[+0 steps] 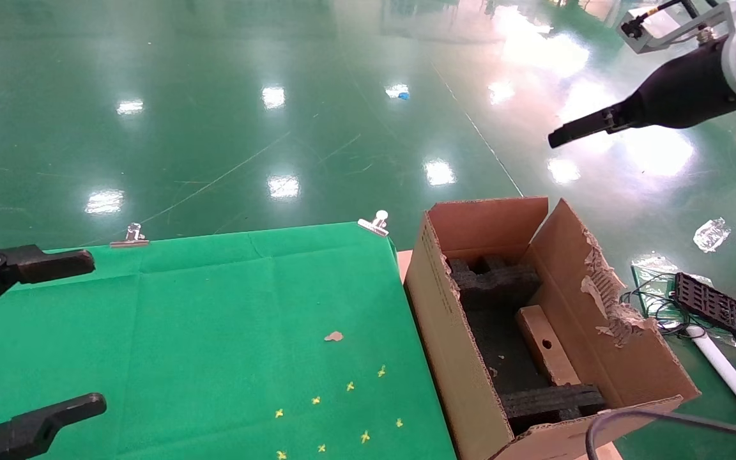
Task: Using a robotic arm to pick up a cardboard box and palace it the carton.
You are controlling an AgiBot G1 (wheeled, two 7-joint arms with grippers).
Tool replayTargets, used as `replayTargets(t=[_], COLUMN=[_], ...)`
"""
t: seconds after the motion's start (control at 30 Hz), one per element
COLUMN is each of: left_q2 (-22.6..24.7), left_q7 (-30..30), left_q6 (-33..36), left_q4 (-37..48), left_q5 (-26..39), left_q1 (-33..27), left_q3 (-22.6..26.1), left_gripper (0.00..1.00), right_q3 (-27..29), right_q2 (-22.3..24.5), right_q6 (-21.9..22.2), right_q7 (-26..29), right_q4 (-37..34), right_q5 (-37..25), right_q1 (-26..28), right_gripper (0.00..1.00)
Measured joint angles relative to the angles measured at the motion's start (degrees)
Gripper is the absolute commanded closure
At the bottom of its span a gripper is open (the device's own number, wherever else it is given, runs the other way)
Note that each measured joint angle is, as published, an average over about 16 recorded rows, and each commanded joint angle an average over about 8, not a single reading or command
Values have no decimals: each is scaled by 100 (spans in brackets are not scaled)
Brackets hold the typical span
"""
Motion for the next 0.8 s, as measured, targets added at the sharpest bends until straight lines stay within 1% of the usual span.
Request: replayTargets(t=[0.13, 0.3, 0.47, 0.8], left_q2=[0, 0, -1, -1], left_q7=[1, 2, 3, 5], left_q6=[0, -1, 0, -1], left_q4=[1, 3, 5, 6], left_q5=[-1, -1, -2, -4], left_q1=[0, -1, -2, -3], left_q3=[1, 2, 4, 7], left_gripper=[0, 0, 0, 0], right_q3=[184, 572, 1137, 2448], right_q2=[49, 131, 245, 507], right_q6=[31, 4, -90, -317], right_q7=[-101, -269, -501, -1036], right_q4=[133, 464, 967, 2136], right_q5=[98, 253, 461, 938], right_q1=[-112, -429, -920, -2068], right_gripper=[0, 0, 0, 0])
